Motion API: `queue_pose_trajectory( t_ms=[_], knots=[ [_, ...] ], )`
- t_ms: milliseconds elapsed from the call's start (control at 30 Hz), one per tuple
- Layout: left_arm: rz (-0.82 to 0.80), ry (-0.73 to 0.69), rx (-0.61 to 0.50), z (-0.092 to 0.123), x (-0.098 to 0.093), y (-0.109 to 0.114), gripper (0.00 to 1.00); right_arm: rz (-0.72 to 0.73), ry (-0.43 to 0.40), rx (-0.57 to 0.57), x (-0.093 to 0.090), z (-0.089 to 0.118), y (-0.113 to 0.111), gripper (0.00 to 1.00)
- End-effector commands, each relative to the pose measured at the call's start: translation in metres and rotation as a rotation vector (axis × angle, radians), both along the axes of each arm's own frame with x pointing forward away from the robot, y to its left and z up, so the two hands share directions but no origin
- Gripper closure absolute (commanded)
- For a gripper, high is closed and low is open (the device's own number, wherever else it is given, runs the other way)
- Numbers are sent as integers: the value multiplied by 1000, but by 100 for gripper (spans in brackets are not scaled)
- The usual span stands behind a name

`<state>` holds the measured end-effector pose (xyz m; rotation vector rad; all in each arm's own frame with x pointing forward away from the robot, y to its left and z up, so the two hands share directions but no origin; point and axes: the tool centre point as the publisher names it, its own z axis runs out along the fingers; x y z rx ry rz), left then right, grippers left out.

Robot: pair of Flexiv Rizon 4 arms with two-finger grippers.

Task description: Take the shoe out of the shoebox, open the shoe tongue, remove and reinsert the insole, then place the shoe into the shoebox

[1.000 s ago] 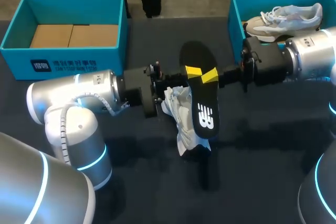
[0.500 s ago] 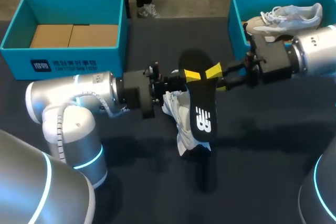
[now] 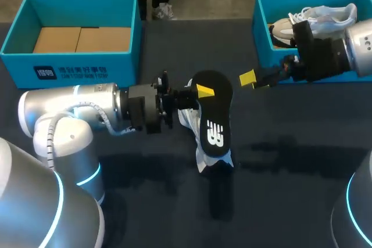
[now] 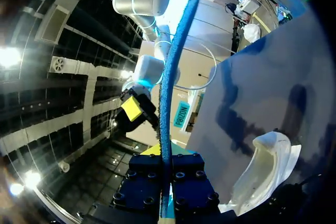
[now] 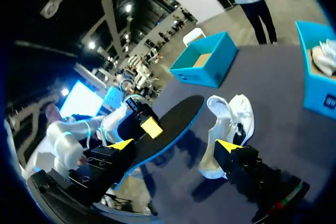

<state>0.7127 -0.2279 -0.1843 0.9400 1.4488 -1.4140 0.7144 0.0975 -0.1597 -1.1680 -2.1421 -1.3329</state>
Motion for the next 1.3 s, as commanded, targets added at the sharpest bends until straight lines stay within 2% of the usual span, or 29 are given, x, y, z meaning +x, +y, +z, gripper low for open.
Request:
queue_pose_trajectory(
  t_ms=[33, 133, 1300],
  knots=[
    [3, 23, 9, -1, -10, 7, 100, 55, -127, -65, 0, 7, 1, 0],
    [13, 65, 0, -3, -13, 8, 100, 70, -144, -57, 0, 7, 1, 0],
    [33, 60, 9, -7, -9, 11, 100, 70, -144, -57, 0, 7, 1, 0]
  ],
)
